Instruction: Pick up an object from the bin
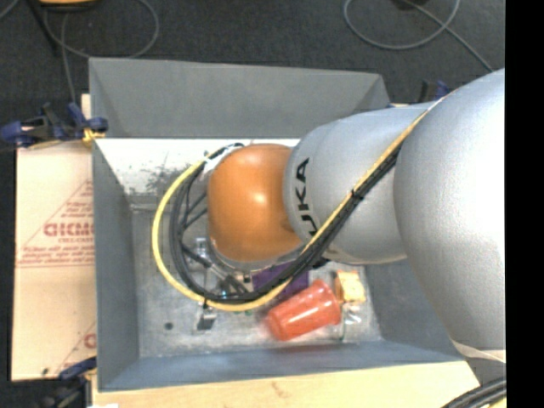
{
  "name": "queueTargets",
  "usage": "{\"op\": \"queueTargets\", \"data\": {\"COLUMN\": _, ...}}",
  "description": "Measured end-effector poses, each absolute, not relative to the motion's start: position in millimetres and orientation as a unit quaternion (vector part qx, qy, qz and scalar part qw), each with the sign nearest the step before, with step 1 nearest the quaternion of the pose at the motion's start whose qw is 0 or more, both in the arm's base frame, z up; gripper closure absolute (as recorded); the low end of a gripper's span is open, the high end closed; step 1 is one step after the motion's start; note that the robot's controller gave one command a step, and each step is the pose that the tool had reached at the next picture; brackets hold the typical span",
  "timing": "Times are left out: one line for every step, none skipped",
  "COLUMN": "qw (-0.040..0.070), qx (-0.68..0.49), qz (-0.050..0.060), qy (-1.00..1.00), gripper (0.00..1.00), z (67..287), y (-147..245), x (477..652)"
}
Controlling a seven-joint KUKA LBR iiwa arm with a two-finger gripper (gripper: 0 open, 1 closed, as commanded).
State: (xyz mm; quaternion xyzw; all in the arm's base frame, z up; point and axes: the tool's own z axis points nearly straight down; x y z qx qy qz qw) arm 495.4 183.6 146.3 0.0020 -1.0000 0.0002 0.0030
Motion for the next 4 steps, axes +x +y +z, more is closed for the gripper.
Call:
{"op": "queueTargets", "data": {"qw": -0.001, "qx": 0.000, "qz": -0.001, "qy": -1.000, "gripper": 0.00, "z": 150, "y": 183, "x": 497.6}}
{"op": "queueTargets", "data": {"qw": -0.002, "qx": 0.030, "qz": -0.002, "qy": -1.000, "gripper": 0.00, "z": 137, "y": 149, "x": 540.4}}
{"op": "queueTargets", "data": {"qw": -0.006, "qx": 0.095, "qz": 0.002, "qy": -0.995, "gripper": 0.00, "z": 96, "y": 141, "x": 576.2}}
{"op": "queueTargets", "data": {"qw": -0.001, "qx": 0.116, "qz": -0.002, "qy": -0.993, "gripper": 0.00, "z": 84, "y": 117, "x": 582.4}}
